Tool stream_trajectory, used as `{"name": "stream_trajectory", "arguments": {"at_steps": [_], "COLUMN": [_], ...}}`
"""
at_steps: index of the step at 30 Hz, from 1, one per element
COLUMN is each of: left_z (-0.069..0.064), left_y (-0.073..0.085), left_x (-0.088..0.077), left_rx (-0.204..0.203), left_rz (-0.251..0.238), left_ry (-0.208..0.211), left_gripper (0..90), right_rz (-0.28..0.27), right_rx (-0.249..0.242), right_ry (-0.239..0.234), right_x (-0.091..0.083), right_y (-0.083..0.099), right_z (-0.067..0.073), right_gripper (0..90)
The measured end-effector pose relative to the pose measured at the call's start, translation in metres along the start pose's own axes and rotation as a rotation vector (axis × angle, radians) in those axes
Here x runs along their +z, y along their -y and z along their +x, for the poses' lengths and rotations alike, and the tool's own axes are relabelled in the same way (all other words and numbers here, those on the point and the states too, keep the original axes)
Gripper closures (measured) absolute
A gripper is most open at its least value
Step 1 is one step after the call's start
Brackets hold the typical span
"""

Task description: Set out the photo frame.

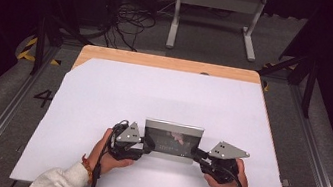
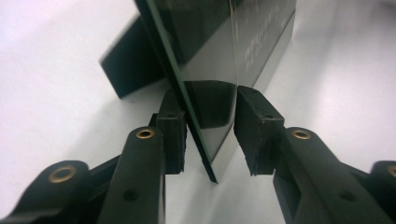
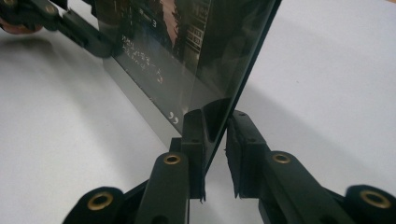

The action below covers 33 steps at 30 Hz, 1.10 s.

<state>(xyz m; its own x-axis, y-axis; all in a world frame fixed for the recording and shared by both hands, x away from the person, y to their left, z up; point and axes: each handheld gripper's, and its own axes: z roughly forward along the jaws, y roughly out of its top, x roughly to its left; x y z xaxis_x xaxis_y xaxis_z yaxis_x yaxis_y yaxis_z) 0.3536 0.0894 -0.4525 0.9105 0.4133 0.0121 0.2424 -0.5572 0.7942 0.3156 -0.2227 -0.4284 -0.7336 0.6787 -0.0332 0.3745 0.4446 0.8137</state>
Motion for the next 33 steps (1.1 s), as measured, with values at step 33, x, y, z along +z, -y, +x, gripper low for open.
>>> {"name": "stream_trajectory", "arguments": {"at_steps": [33], "left_z": [0.009], "left_y": [0.007], "left_x": [0.0], "left_rx": [0.024], "left_rz": [0.031], "left_ry": [-0.016], "left_gripper": [64.1], "right_rz": [0.004], "right_rx": [0.028], "right_ry": [0.009], "right_x": [0.017], "right_y": [0.004], "right_z": [-0.005], "right_gripper": [78.1]}}
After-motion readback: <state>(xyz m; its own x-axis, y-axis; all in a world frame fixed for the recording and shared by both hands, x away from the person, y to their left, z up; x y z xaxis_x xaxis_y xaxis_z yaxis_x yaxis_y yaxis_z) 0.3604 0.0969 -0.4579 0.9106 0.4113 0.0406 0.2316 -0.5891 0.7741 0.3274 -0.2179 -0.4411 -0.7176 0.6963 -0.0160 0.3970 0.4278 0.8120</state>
